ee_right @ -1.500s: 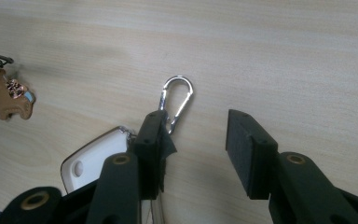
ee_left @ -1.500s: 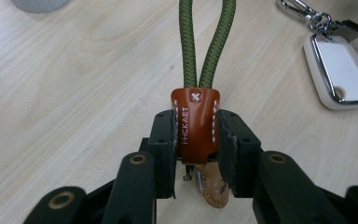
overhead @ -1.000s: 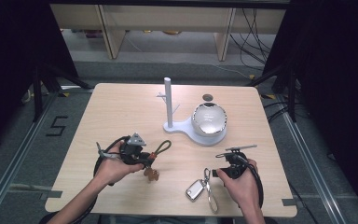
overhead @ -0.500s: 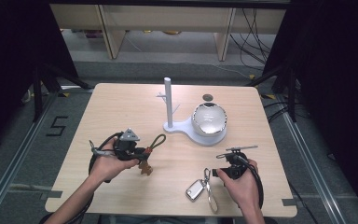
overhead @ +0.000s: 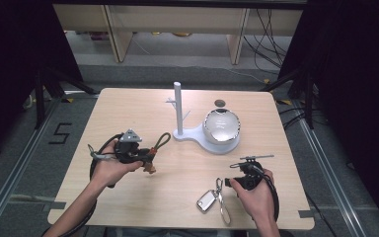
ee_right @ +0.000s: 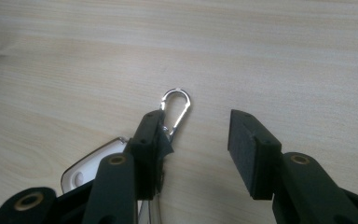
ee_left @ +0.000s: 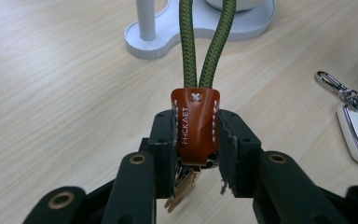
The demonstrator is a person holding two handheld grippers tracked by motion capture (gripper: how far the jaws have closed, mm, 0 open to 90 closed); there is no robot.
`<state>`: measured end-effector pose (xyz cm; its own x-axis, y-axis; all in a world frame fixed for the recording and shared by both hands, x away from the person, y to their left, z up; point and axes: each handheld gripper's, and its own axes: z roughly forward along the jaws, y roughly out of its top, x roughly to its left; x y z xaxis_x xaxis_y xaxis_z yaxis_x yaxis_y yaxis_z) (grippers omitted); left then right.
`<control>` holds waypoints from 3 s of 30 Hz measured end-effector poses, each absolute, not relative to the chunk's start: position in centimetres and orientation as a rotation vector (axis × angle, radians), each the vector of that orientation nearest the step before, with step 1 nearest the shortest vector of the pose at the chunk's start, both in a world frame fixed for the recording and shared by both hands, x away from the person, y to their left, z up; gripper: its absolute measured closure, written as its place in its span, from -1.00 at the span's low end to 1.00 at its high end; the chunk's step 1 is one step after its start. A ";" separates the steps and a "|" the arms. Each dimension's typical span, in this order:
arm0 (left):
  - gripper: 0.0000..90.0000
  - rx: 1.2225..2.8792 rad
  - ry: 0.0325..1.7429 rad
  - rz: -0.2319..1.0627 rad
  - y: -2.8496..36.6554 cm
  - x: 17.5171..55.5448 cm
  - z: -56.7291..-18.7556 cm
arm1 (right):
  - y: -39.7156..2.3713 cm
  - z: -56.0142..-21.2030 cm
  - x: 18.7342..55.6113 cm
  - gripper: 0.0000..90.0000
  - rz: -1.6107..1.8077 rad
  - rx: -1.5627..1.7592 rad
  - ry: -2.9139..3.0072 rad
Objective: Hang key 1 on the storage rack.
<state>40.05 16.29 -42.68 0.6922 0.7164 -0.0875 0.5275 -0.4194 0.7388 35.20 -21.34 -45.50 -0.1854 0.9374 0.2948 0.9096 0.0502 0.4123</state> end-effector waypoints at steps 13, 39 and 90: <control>0.51 2.017 0.985 0.370 16.8 40.6 -41.9 | -21.4 -45.7 35.3 0.25 0.812 1.941 2.233; 0.51 1.819 1.012 0.464 17.0 41.7 -40.5 | -21.1 -45.8 35.2 0.25 0.835 1.933 2.244; 0.51 1.790 1.004 0.505 15.0 44.5 -39.8 | -20.7 -45.8 35.2 0.25 0.817 2.000 2.244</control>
